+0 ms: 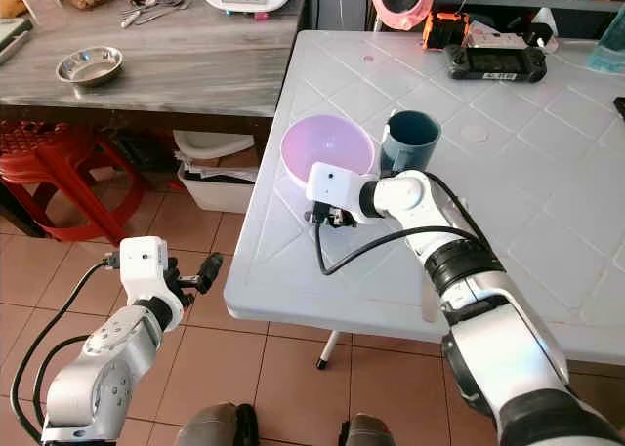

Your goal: Setting the table

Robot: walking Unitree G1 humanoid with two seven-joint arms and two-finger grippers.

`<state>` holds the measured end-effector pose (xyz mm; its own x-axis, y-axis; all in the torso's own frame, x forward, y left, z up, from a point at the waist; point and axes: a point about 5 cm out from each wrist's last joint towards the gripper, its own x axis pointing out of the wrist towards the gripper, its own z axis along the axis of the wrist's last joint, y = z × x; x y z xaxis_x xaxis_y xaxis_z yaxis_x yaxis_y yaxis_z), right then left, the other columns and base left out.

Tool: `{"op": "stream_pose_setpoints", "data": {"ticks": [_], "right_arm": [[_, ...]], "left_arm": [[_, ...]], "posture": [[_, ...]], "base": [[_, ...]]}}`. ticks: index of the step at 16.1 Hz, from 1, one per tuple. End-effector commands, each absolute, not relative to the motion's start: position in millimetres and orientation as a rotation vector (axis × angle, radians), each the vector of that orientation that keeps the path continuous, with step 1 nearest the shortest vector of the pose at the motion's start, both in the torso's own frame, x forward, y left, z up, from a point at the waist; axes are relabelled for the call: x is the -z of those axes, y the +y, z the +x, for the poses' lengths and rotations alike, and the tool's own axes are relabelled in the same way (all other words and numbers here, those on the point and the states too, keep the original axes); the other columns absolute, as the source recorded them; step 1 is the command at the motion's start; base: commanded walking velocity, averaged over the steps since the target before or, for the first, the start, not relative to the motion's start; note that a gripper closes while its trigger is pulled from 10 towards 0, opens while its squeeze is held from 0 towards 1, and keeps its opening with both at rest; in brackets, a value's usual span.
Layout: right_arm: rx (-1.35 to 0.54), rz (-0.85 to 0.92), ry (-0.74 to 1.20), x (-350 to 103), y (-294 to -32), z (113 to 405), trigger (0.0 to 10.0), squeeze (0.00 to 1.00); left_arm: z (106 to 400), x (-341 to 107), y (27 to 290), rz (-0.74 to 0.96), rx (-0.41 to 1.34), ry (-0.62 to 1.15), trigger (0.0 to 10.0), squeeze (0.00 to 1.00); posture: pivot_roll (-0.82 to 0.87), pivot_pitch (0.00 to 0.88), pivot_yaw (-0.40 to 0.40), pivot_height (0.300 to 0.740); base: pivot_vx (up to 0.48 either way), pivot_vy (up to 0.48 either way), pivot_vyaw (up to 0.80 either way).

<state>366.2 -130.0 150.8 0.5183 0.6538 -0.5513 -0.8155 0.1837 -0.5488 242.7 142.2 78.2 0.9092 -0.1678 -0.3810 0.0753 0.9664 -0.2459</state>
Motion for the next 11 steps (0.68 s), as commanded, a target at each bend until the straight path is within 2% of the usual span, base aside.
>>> {"op": "stream_pose_setpoints", "data": {"ticks": [1, 5, 11], "right_arm": [[-1.067, -0.947, 0.214, -154.1, -131.7, 367.4, 0.0, 0.0], [-1.062, -0.949, 0.212, -154.5, -134.8, 368.2, 0.0, 0.0], [-1.053, -0.962, 0.193, -156.1, -135.0, 370.0, 0.0, 0.0]], "left_arm": [[243.1, -77.8, 144.8, -0.233, 0.113, 0.421, 10.0, 0.0], [243.2, -86.8, 138.3, -0.162, 0.177, 0.346, 10.0, 0.0], [245.5, -83.4, 142.5, -0.209, 0.134, 0.372, 10.0, 0.0]], "posture": [[0.03, 0.101, 0.067, 0.74], [0.04, 0.103, 0.065, 0.74], [0.04, 0.096, 0.066, 0.74]], "base": [[0.0, 0.0, 0.0], [0.0, 0.0, 0.0], [0.0, 0.0, 0.0]]}}
